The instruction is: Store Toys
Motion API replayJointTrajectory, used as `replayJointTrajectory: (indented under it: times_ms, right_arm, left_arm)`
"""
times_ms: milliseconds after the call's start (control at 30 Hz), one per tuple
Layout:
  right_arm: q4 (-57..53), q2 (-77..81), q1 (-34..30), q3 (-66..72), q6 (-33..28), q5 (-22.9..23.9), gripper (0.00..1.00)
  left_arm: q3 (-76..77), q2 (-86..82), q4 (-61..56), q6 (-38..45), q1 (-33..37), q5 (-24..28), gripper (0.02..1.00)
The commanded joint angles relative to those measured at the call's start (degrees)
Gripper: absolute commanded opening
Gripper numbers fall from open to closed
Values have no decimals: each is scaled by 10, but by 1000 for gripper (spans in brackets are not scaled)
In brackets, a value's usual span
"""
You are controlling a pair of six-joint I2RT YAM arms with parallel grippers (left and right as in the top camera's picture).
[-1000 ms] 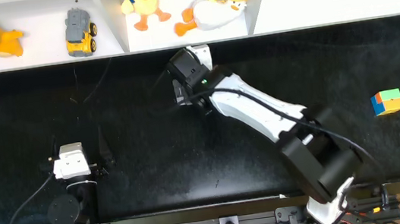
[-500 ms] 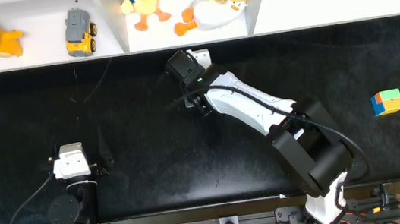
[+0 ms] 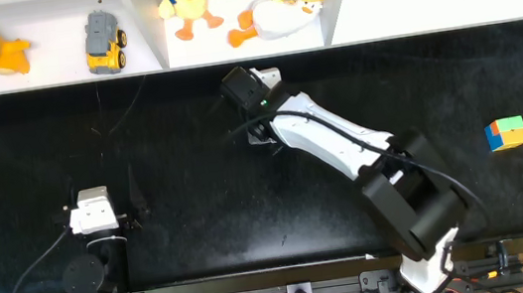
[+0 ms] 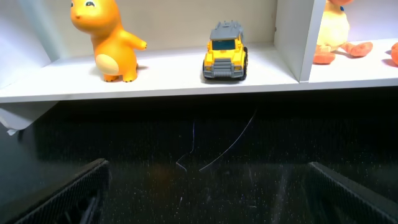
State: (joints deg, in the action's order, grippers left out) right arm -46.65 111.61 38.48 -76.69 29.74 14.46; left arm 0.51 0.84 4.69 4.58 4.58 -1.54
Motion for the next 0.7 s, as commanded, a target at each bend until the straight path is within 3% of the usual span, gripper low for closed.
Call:
replayJointTrajectory:
  times_ms: [33,400,533,700]
  right_arm:
    - [-11,-95,-22,42,-2,17,77]
    - [-29,-367,-121,241,-1,36,45]
    - [-70,-427,-178,250,-9,79,42]
    - [-63,-427,-265,224,-130,94,42]
  left_arm:
    - [-1,-7,1,-2,-3,5,998]
    - [-1,-7,2,-2,-3,5,998]
    - [-1,-7,1,-2,-3,5,998]
    - [-1,-7,1,-2,-3,5,998]
